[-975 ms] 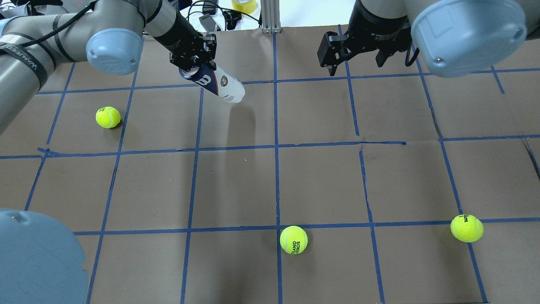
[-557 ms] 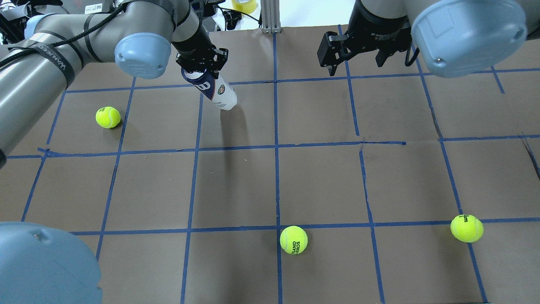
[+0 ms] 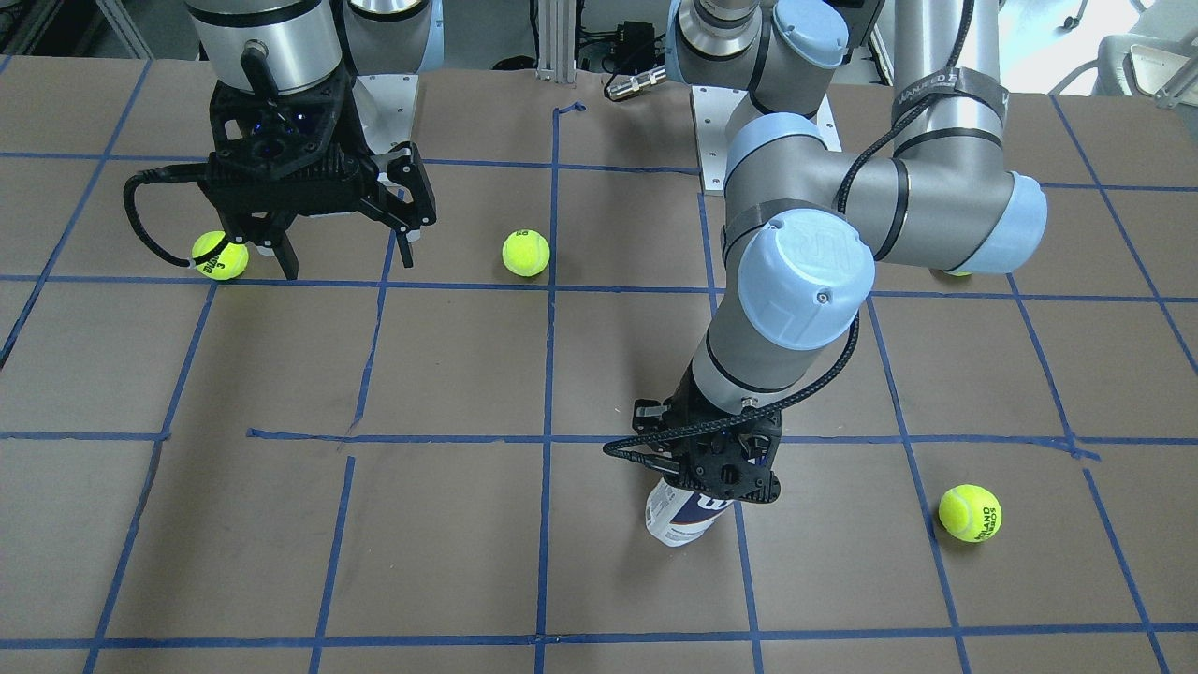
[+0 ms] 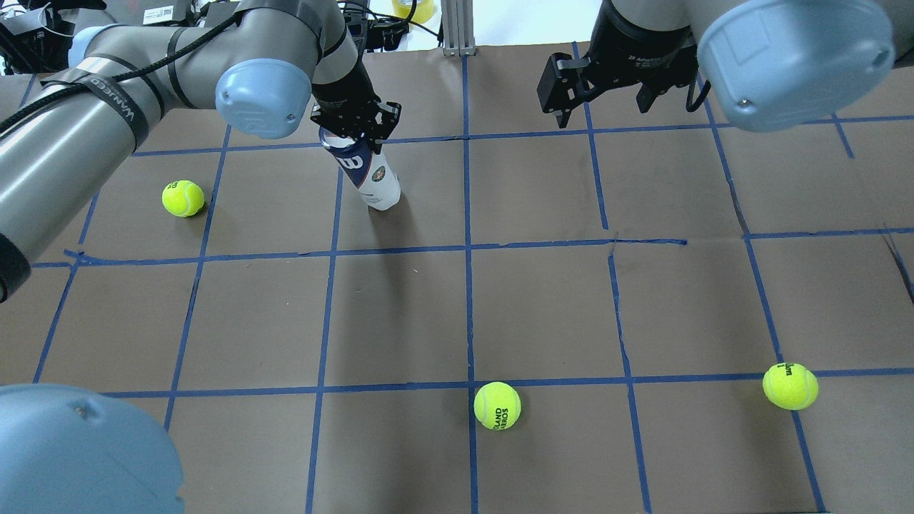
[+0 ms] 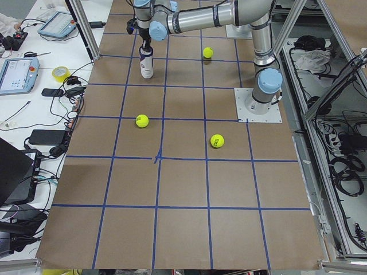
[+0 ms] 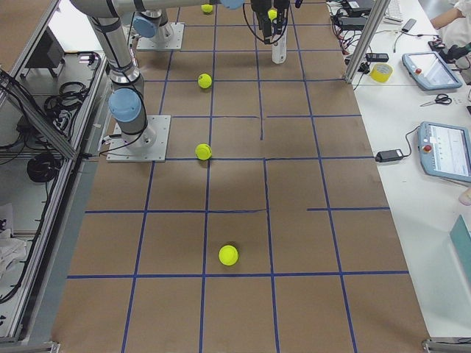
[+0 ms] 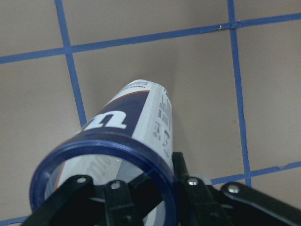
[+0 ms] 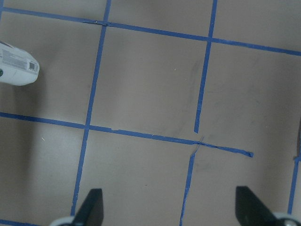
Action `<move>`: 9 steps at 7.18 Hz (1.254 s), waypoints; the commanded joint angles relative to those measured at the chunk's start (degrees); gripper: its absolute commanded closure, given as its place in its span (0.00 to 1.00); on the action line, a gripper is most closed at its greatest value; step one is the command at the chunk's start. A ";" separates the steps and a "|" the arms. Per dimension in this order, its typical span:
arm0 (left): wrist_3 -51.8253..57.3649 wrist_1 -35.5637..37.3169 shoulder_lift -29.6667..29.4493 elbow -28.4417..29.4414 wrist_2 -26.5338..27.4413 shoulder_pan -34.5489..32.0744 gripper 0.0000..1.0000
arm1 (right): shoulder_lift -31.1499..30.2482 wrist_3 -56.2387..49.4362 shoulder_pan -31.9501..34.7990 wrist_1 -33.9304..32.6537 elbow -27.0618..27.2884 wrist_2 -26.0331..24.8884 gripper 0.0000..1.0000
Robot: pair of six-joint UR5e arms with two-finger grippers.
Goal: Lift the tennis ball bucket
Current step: 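Lift and rotate the tube upright with the left gripper, then set the tube upright on the table and open the left gripper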
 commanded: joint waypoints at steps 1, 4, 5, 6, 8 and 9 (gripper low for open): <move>-0.34 -1.12 0.05 0.08 -0.31 -0.20 0.34 | -0.04 0.00 0.00 -0.12 0.00 0.08 0.00; -2.27 -4.01 1.02 3.32 -0.49 -1.08 0.00 | -0.04 0.00 0.00 -0.12 0.00 0.00 0.00; -2.45 -8.12 2.24 6.47 -0.84 -0.56 0.00 | 0.05 0.00 0.00 -0.29 0.00 0.00 0.00; -2.63 -12.33 3.29 9.46 -1.80 -0.29 0.00 | 0.05 0.00 0.00 -0.38 0.00 0.00 0.00; -2.11 -14.75 7.24 10.37 -2.07 4.25 0.00 | 0.05 0.00 0.00 -0.65 0.00 0.00 0.00; -0.54 -18.75 10.22 10.02 -1.72 7.50 0.00 | 0.05 0.00 0.00 -0.65 0.00 0.00 0.00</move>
